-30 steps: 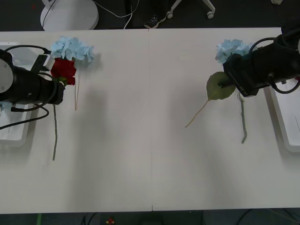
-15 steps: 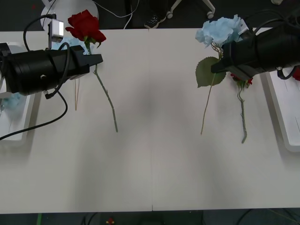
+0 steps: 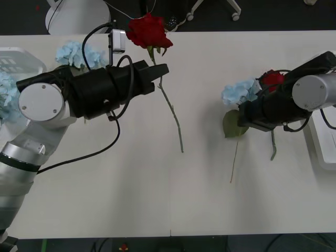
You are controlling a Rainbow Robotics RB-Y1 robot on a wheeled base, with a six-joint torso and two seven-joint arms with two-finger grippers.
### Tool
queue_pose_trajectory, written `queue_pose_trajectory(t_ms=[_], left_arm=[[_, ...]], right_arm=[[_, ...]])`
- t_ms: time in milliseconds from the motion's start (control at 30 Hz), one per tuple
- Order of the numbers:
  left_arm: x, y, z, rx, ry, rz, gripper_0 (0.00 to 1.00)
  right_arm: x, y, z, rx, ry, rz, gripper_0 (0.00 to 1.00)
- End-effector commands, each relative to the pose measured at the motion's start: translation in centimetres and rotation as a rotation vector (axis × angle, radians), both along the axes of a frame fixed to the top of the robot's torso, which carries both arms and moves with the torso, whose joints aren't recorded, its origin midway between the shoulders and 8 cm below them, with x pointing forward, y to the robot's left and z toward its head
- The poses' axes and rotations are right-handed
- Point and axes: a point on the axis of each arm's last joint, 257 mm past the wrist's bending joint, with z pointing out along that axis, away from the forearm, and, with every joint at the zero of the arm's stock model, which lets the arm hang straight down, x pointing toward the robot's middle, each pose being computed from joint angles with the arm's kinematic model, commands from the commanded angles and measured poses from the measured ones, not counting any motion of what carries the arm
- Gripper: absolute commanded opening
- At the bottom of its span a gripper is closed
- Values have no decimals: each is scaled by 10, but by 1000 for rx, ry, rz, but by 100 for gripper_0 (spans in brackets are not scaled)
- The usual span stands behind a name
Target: Put the red flowers into the right box and the blue flowers into the left box
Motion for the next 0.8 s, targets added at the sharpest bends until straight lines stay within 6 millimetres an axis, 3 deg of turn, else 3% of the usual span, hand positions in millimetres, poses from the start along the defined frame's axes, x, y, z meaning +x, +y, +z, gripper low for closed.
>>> queue_pose_trajectory(t_ms=[33,133,333,433,500,800], left_arm=[[-19,-53,42,-61,-64,-74,0],[-22,-64,51,-81,-66,-88,0],[-26,-81,57,-120,-65,-90,0],[-24,-79,57,-118,-67,-82,0],[-23,-78,57,-118,-67,-78,0],[-20,-73,58,-125,-65,-66,0]], right_arm=[[20,-4,9,-76,-80,56,0],[22,-11,4,-90,-74,48,6],[21,-19,-4,-118,-69,53,66],[18,-22,-1,-112,-63,58,91],[15,-22,5,-93,-61,63,99],[-17,-30,75,-3,-72,157,100]])
